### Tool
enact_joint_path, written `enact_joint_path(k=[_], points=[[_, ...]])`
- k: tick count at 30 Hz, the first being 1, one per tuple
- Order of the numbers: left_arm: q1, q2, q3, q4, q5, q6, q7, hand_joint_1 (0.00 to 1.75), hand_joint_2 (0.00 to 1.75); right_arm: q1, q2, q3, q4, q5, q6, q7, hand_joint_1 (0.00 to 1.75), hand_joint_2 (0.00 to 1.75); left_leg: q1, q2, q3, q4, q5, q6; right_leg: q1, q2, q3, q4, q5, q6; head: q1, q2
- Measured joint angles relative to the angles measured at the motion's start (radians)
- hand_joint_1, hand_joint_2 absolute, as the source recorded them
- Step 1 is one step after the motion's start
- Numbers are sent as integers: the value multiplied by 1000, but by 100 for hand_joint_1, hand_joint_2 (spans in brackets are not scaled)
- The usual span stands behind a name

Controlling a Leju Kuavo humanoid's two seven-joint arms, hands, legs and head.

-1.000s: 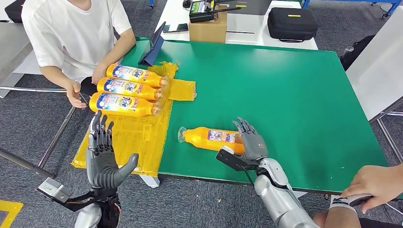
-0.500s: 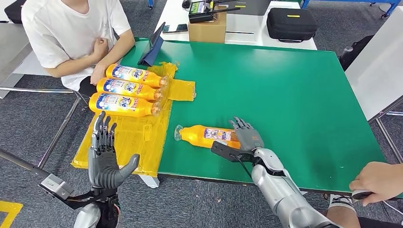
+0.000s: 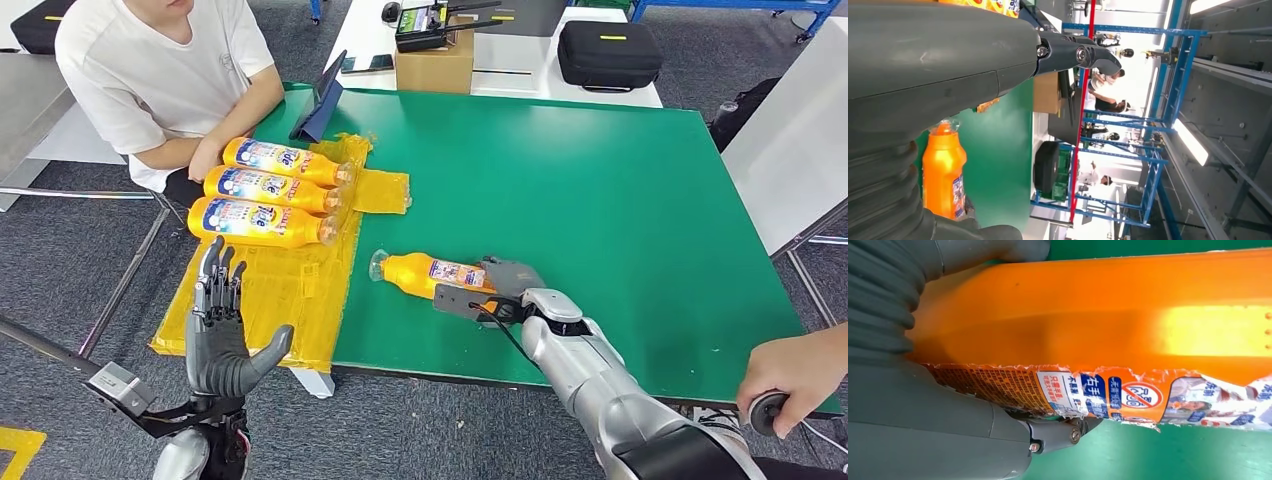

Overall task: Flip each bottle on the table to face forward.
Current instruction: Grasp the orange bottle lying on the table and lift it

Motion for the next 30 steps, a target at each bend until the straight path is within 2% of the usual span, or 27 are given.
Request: enact_joint_path(k=[5,10,19,22,25,30], points=[[1,0,3,7,-5,-24,-16,0,175,1,-5,-29,12,-143,41,-118,175,175,0,1,2,0,0,0,0,2,1,0,0,0,0,0],[15,0,-16,7,-23,-7,-30,0,175,58,-8,-89,4,-293,-7,-263,175,175,0,1,2,0,-2,0,0,2,2,0,0,0,0,0],[24,0,-35,7,-20,1,-34,0,175,101,-8,-129,-23,-331,-26,-291,175,175,0,2,3,0,-2,-1,0,2,2,0,0,0,0,0],[28,0,-37,6,-14,12,-36,0,175,130,-6,-148,-45,-395,-54,-335,175,175,0,1,3,0,-2,-1,0,2,3,0,0,0,0,0],[38,0,-45,-2,-15,36,-43,0,175,224,4,-182,-138,-505,-128,-413,175,175,0,0,1,0,-2,-1,0,2,2,0,0,0,0,0],[58,2,-66,-21,-55,75,-52,0,175,424,29,-222,-449,-654,-261,-478,175,175,0,-3,-6,0,-2,-1,0,0,-4,0,-1,0,0,0]])
